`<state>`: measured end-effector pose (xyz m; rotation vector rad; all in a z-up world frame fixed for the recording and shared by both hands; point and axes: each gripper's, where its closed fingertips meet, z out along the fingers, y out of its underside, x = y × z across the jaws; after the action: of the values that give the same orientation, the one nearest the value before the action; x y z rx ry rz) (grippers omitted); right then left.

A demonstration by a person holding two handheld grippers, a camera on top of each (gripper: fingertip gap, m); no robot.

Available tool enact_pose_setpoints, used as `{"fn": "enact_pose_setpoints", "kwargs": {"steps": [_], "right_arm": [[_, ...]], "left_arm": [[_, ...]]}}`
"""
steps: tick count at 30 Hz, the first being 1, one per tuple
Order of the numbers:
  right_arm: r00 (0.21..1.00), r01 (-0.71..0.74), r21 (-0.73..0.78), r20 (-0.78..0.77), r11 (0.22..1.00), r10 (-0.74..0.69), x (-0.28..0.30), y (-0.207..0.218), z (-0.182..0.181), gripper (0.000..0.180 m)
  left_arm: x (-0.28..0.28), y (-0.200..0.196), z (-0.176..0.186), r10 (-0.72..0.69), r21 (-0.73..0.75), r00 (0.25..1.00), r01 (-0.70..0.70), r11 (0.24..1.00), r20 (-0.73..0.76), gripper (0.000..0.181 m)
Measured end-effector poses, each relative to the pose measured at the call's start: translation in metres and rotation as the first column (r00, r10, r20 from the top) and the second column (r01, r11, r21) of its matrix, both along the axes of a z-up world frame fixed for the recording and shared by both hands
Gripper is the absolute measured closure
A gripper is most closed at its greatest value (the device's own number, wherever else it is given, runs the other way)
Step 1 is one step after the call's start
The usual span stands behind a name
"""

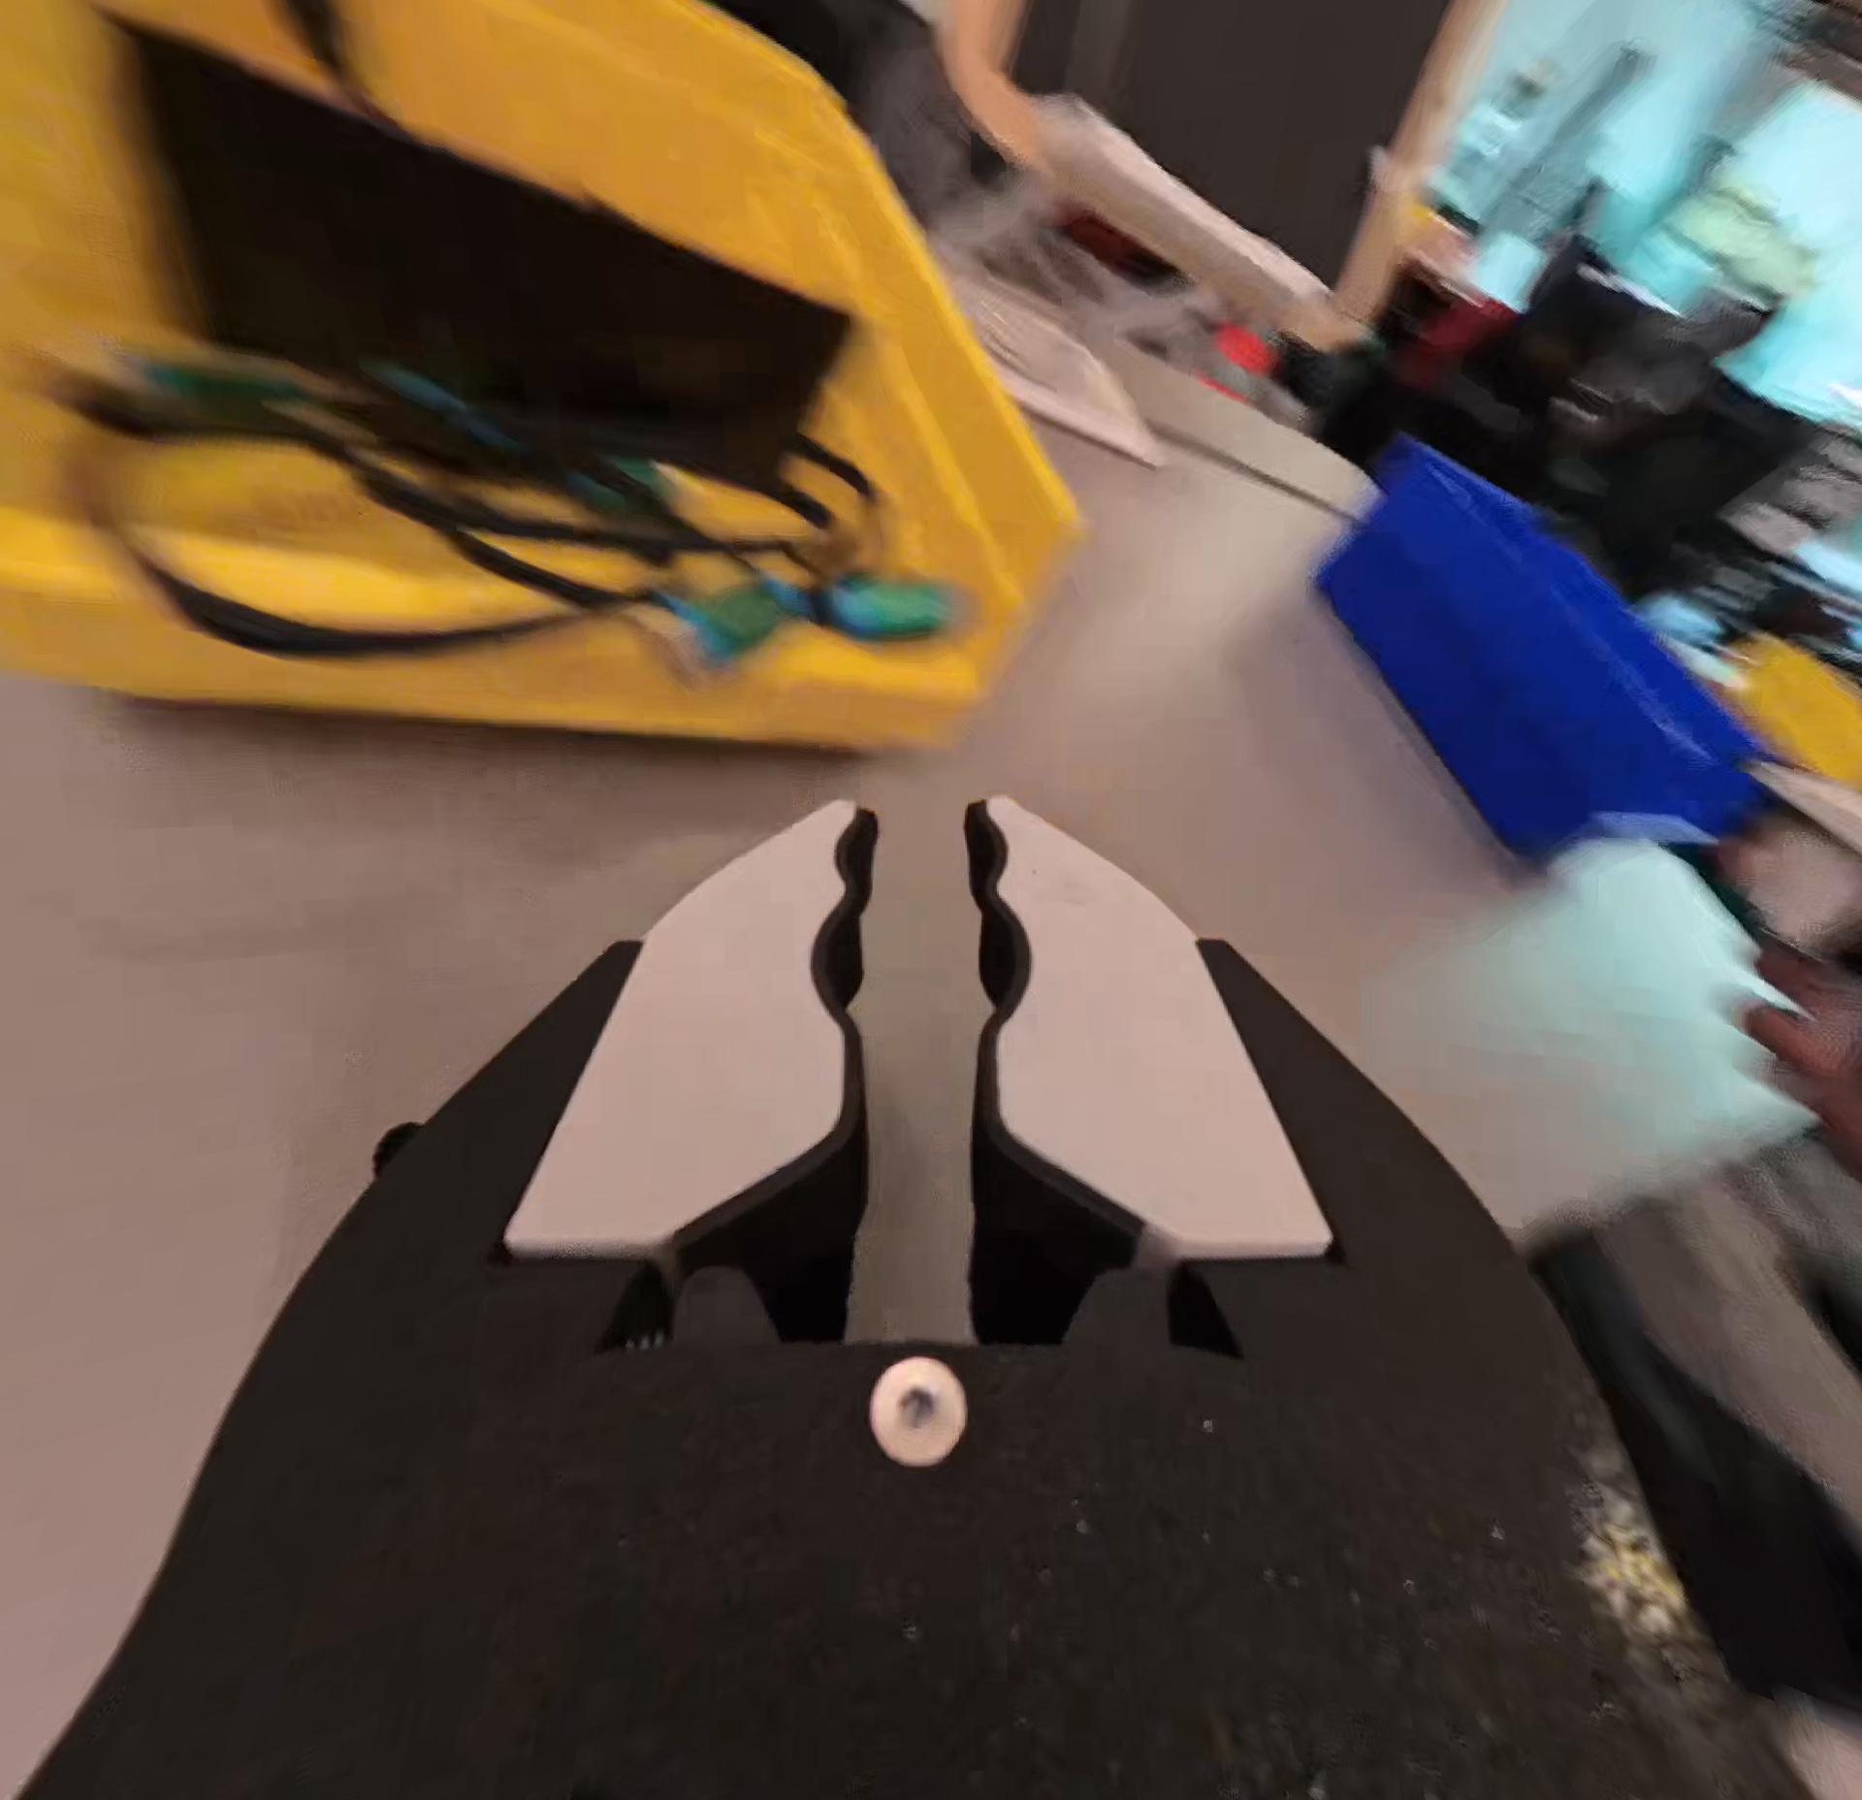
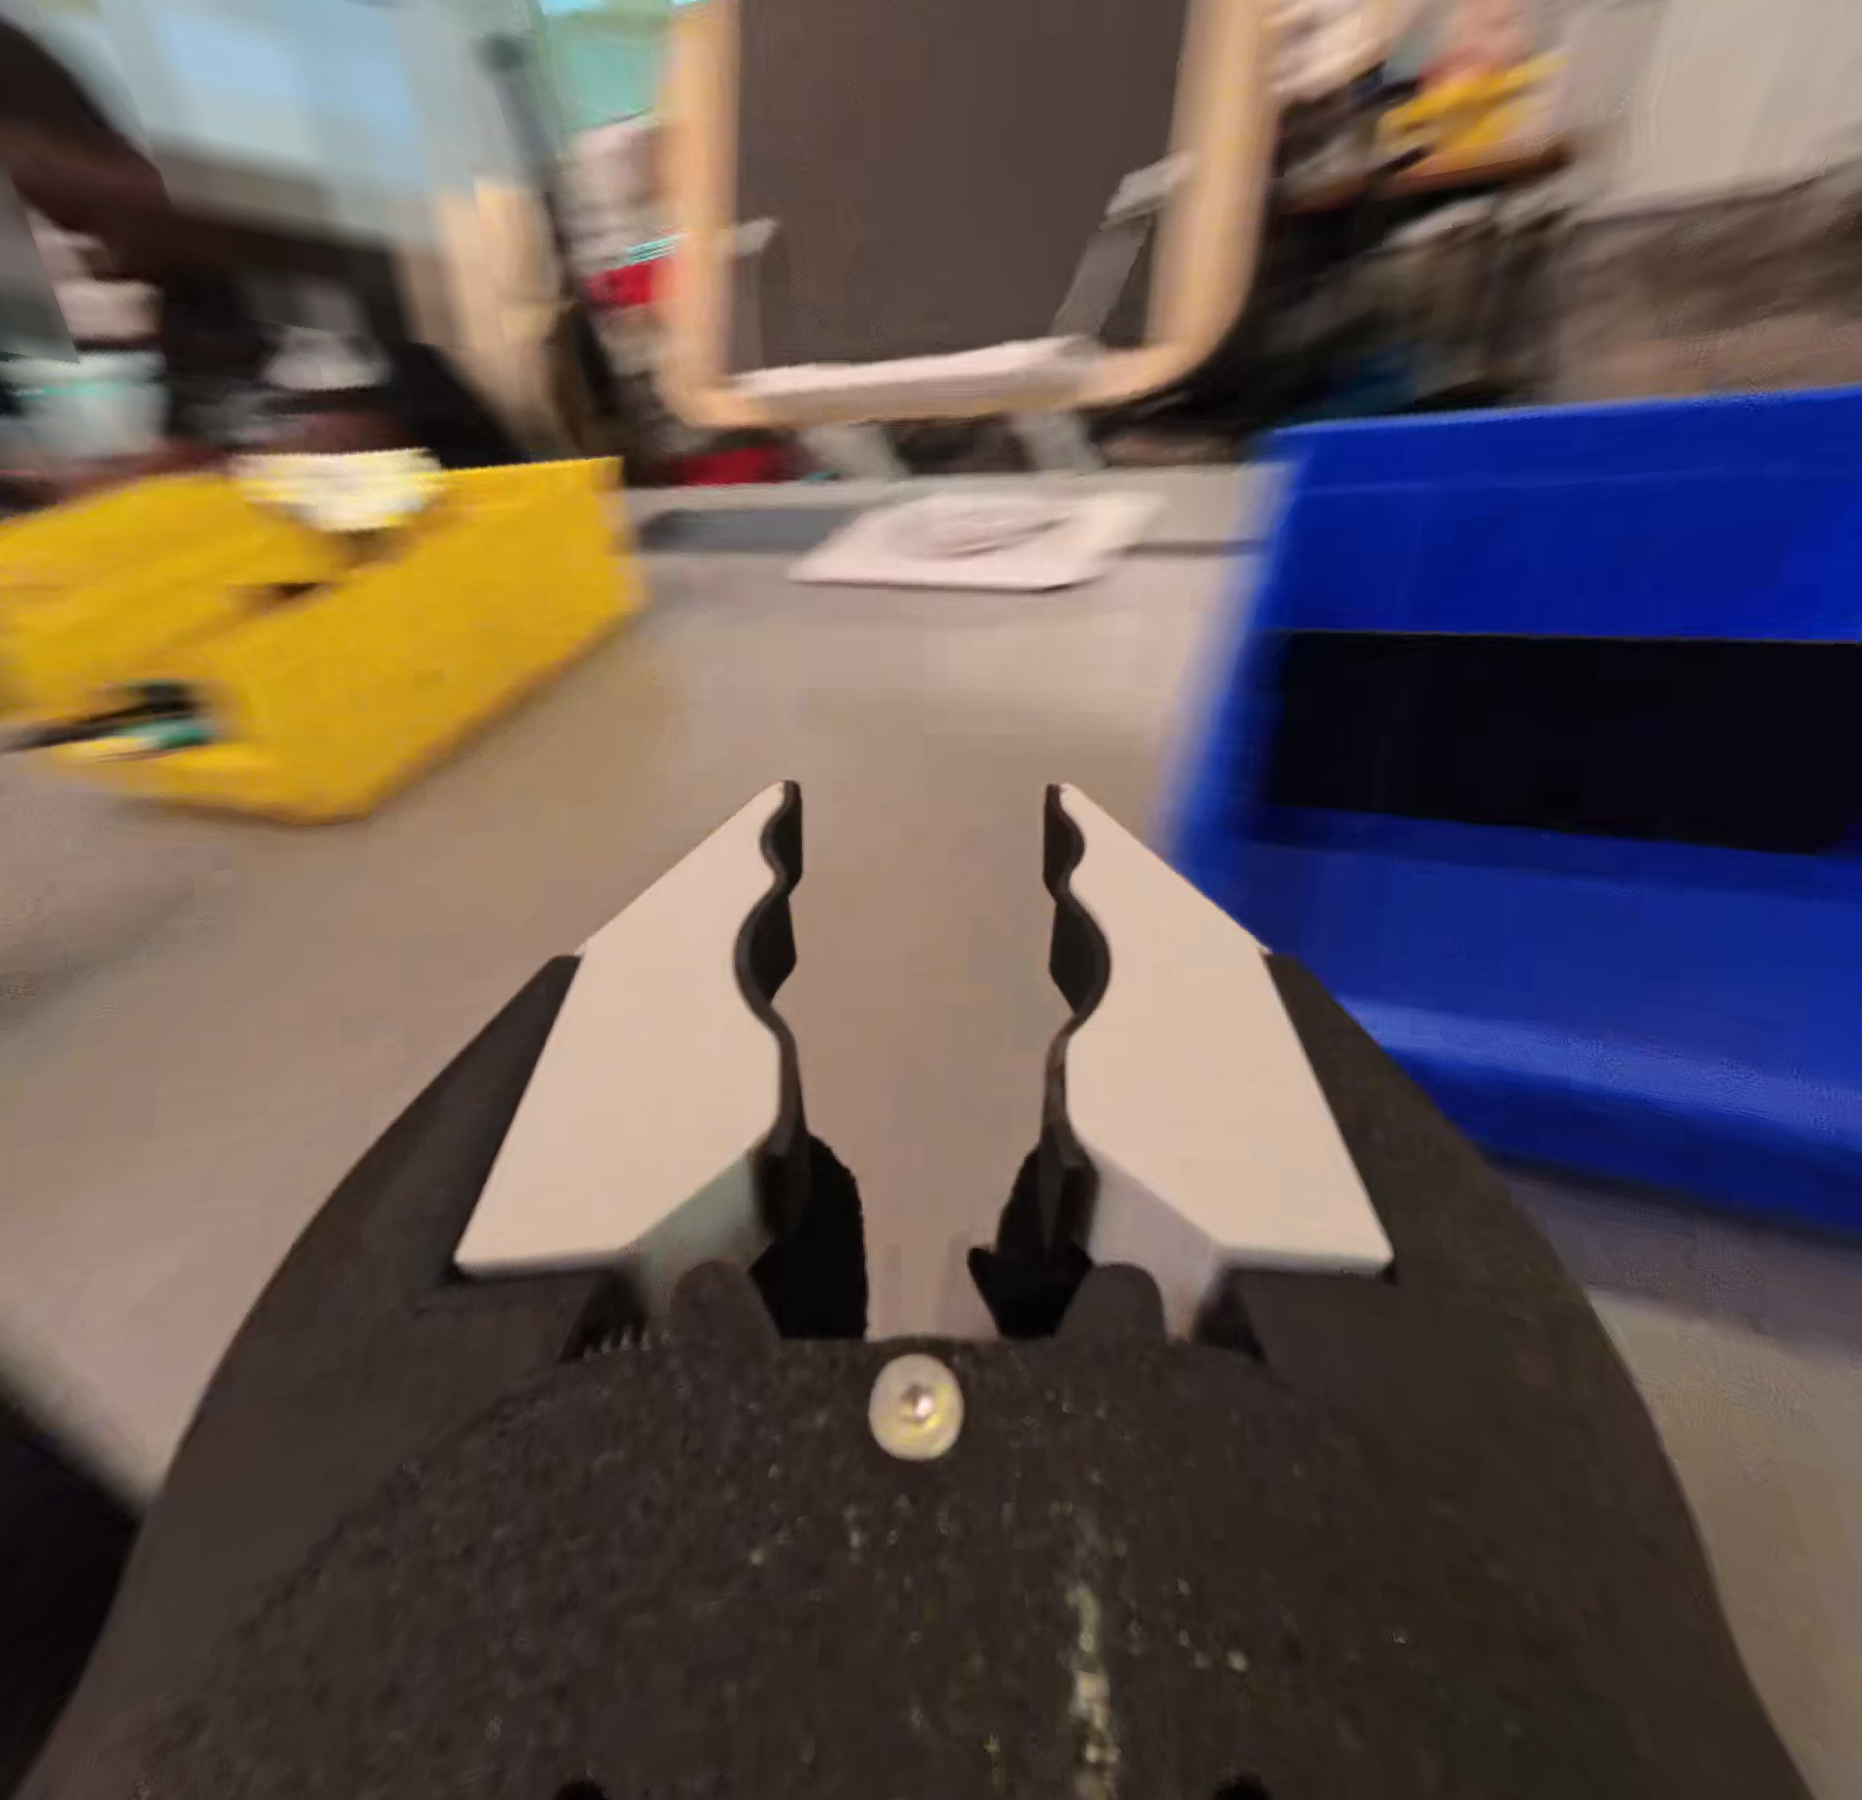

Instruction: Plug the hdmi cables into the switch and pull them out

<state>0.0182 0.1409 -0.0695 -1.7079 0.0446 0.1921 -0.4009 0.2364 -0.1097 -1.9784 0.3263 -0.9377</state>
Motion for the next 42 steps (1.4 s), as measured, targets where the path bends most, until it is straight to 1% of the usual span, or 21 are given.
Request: {"fn": "enact_pose_setpoints", "kwargs": {"steps": [1, 2, 3, 4, 6, 9, 12, 14, 18, 22, 24, 25, 26, 28, 32, 34, 36, 37, 38, 40, 42], "right_arm": [[0.988, 0.138, 0.05, 0.068, 0.989, -0.141, 0.033, -0.014, -0.006, 0.134], [0.971, 0.203, 0.096, 0.109, 0.974, -0.213, 0.052, -0.022, -0.008, 0.132], [0.969, 0.204, 0.075, 0.126, 0.976, -0.212, 0.06, -0.023, -0.007, 0.125], [0.962, 0.234, 0.038, 0.135, 0.971, -0.237, 0.069, -0.025, -0.006, 0.126], [0.947, 0.264, 0.076, 0.171, 0.962, -0.273, 0.078, -0.026, -0.001, 0.129], [0.947, 0.24, 0.033, 0.212, 0.97, -0.241, 0.067, -0.021, -0.012, 0.129], [0.927, 0.195, 0.027, 0.322, 0.98, -0.193, 0.04, -0.016, -0.016, 0.134], [0.922, 0.18, 0.039, 0.341, 0.983, -0.182, 0.026, -0.015, -0.016, 0.141], [0.95, 0.133, 0.017, 0.283, 0.991, -0.132, 0.014, -0.013, -0.019, 0.144], [0.975, 0.127, -0.005, 0.182, 0.992, -0.124, 0.021, -0.015, -0.022, 0.144], [0.979, 0.129, -0.017, 0.16, 0.992, -0.124, 0.024, -0.016, -0.024, 0.144], [0.98, 0.131, -0.025, 0.153, 0.991, -0.126, 0.026, -0.016, -0.025, 0.144], [0.982, 0.132, -0.025, 0.142, 0.991, -0.127, 0.026, -0.017, -0.025, 0.144], [0.987, 0.119, -0.026, 0.114, 0.993, -0.115, 0.024, -0.015, -0.026, 0.145], [0.991, 0.102, -0.056, 0.095, 0.993, -0.097, 0.019, -0.012, -0.032, 0.145], [0.993, 0.094, -0.047, 0.078, 0.994, -0.091, 0.016, -0.012, -0.031, 0.145], [0.993, 0.088, -0.053, 0.081, 0.995, -0.084, 0.015, -0.011, -0.032, 0.145], [0.992, 0.09, -0.057, 0.09, 0.994, -0.085, 0.015, -0.011, -0.033, 0.145], [0.992, 0.093, -0.056, 0.094, 0.994, -0.088, 0.016, -0.012, -0.032, 0.145], [0.992, 0.101, -0.041, 0.085, 0.994, -0.097, 0.017, -0.014, -0.029, 0.145], [0.992, 0.101, -0.043, 0.082, 0.994, -0.098, 0.018, -0.016, -0.029, 0.145]], "left_arm": [[0.014, -0.014, -0.003, -0.099, -0.046, 0.994, 0.101, 0.994, 0.04, 0.159], [0.019, -0.02, -0.003, -0.15, -0.075, 0.986, 0.155, 0.985, 0.069, 0.158], [0.018, -0.019, -0.002, -0.158, -0.081, 0.984, 0.164, 0.983, 0.08, 0.158], [0.013, -0.012, -0.004, -0.133, -0.066, 0.989, 0.137, 0.988, 0.069, 0.157], [-0.007, 0.004, -0.018, -0.049, -0.048, 0.998, 0.047, 0.998, -0.037, 0.157], [-0.028, 0.017, -0.023, 0.033, 0.008, 0.985, -0.033, 0.999, -0.167, 0.157], [-0.029, 0.018, -0.017, 0.025, 0.021, 0.993, -0.022, 1.0, -0.117, 0.155], [-0.03, 0.019, -0.017, 0.032, 0.01, 0.995, -0.031, 0.999, -0.097, 0.153], [-0.033, 0.024, -0.016, 0.056, 0.061, 0.987, -0.047, 0.997, -0.148, 0.151], [-0.034, 0.027, -0.018, 0.093, 0.133, 0.962, -0.06, 0.989, -0.256, 0.136], [-0.03, 0.027, -0.021, 0.084, 0.162, 0.943, -0.032, 0.986, -0.323, 0.129], [-0.024, 0.024, -0.023, 0.046, 0.169, 0.929, 0.018, 0.985, -0.368, 0.125], [-0.018, 0.02, -0.025, -0.008, 0.167, 0.907, 0.086, 0.982, -0.421, 0.125], [-0.009, 0.019, -0.022, -0.111, 0.159, 0.846, 0.224, 0.962, -0.522, 0.148], [-0.004, 0.04, 0.008, -0.255, 0.097, 0.734, 0.4, 0.911, -0.629, 0.152], [-0.015, 0.066, 0.009, -0.252, 0.04, 0.597, 0.431, 0.901, -0.762, 0.164], [-0.019, 0.084, -0.002, -0.285, -0.057, 0.454, 0.453, 0.89, -0.844, 0.155], [-0.018, 0.091, -0.007, -0.299, -0.088, 0.409, 0.46, 0.883, -0.862, 0.149], [-0.015, 0.097, -0.01, -0.309, -0.103, 0.385, 0.47, 0.877, -0.87, 0.143], [-0.006, 0.104, -0.015, -0.351, -0.135, 0.383, 0.488, 0.862, -0.855, 0.146], [0.002, 0.097, -0.019, -0.441, -0.205, 0.387, 0.518, 0.83, -0.809, 0.162]]}}
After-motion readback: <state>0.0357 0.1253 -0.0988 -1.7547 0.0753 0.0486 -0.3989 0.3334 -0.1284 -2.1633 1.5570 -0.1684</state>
